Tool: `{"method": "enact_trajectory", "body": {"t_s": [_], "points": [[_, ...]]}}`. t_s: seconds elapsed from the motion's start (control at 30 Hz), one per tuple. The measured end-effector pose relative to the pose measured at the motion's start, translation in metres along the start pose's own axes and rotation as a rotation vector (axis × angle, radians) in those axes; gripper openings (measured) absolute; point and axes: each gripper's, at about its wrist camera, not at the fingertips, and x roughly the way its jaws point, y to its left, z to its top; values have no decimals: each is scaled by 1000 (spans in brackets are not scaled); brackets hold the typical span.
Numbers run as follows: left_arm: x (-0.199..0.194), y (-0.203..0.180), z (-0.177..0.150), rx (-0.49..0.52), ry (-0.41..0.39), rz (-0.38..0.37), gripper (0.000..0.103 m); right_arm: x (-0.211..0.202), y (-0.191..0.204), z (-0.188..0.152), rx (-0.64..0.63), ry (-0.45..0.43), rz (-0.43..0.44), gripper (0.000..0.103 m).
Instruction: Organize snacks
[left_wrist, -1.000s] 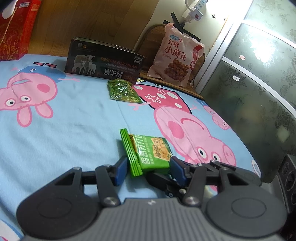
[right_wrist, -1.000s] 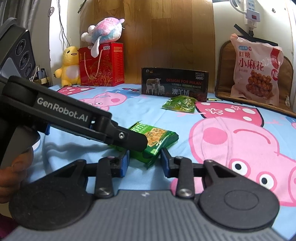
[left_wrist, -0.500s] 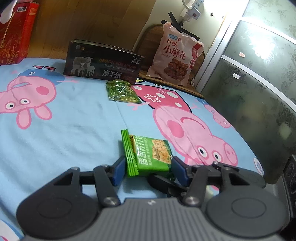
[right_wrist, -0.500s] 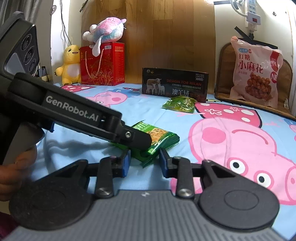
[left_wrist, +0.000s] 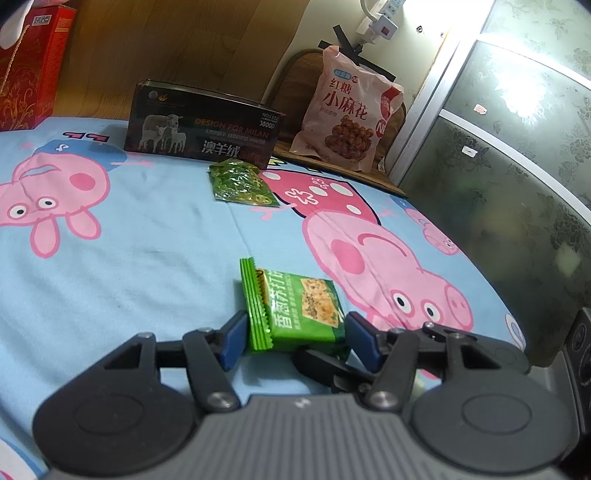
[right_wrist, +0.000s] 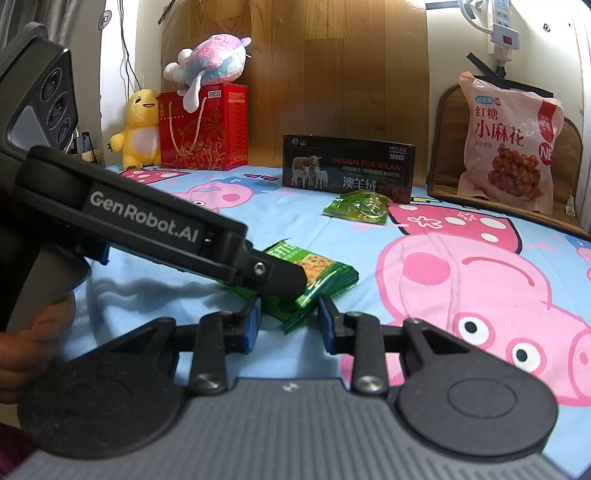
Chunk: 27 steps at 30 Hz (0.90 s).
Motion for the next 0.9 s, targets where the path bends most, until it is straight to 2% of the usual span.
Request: {"method": "enact_trajectory", "body": {"t_s": [0.9], "points": [[1, -1, 1, -6, 4, -5, 60, -1, 0, -1, 1, -2, 1, 36]]}}
